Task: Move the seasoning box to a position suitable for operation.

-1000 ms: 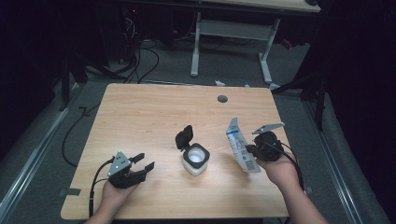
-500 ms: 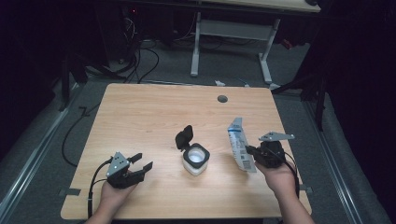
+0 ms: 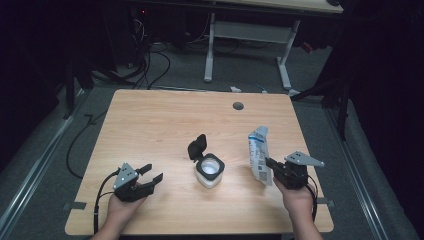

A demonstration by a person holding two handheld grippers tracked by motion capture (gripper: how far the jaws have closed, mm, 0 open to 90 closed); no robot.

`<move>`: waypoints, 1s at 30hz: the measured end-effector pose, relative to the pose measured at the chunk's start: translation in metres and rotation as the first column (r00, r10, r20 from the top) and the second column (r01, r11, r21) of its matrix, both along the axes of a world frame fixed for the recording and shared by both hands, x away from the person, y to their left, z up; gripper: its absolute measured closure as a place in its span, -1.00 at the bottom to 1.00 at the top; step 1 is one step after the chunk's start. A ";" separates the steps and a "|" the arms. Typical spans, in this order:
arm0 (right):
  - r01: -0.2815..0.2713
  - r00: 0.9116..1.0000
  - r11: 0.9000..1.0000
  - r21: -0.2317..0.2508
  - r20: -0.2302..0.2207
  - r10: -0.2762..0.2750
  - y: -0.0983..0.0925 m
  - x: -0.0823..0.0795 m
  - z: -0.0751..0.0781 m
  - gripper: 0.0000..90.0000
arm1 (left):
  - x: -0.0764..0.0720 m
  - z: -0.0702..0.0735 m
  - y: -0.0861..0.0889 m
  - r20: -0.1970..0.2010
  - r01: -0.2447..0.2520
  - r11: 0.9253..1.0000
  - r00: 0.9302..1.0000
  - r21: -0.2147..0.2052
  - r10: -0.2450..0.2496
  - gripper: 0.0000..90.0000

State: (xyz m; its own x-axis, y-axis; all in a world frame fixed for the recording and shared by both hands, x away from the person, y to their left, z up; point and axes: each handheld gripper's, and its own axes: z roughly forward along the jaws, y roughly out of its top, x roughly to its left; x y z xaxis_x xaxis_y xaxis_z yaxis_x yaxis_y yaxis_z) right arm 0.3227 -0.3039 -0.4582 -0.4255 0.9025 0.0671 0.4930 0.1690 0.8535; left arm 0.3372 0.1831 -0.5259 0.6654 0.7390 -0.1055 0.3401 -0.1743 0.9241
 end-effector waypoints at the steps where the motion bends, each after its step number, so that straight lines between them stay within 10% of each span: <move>1: 0.001 1.000 1.000 0.011 0.007 -0.001 -0.001 -0.001 -0.002 1.00 | 0.000 0.000 0.000 0.002 0.000 1.000 1.000 0.001 0.000 -0.08; 10: 0.023 0.991 0.997 0.073 0.130 -0.032 -0.001 -0.005 -0.015 1.00 | 0.000 0.001 0.001 0.006 -0.007 1.000 1.000 -0.003 0.007 -0.08; 30: 0.041 0.965 0.992 0.121 0.252 -0.071 -0.004 0.004 -0.039 1.00 | -0.001 0.004 0.006 0.018 -0.036 0.998 0.999 0.047 0.035 -0.09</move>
State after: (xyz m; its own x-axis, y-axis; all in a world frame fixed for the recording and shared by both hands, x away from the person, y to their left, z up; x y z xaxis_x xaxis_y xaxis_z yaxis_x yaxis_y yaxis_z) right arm 0.3263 -0.3075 -0.4974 -0.3909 0.9181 0.0662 0.2619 0.0420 0.9642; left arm 0.3365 0.1888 -0.5216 0.6402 0.7660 -0.0584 0.3310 -0.2065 0.9208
